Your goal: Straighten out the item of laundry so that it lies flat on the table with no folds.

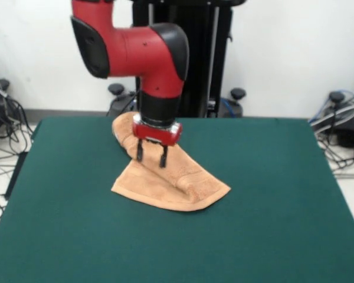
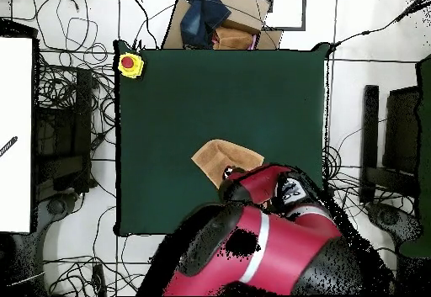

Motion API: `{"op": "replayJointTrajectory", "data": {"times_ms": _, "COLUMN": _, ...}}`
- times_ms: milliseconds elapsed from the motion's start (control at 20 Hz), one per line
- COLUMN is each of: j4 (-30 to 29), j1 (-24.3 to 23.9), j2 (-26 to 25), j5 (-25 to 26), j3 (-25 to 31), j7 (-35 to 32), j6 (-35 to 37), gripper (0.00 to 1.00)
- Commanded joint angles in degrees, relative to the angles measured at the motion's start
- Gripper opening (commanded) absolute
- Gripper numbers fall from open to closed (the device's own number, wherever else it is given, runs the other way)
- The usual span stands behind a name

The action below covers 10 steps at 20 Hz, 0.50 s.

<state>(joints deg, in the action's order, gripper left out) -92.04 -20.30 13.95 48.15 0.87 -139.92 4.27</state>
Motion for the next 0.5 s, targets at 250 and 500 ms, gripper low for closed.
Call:
{"op": "replayJointTrajectory", "data": {"times_ms": 250, "j4": 6.4, "j1": -3.6, "j2": -8.3, "j5": 6.9, "j3": 6.0, "j7": 3.5, "j6": -8.3, "gripper": 1.00}}
{"op": "replayJointTrajectory", "data": {"times_ms": 500, "j4": 8.7, "j1": -6.5, "j2": -10.3, "j5": 10.8, "j3": 8.3, "j7": 3.9, "j6": -9.8, "gripper": 1.00}}
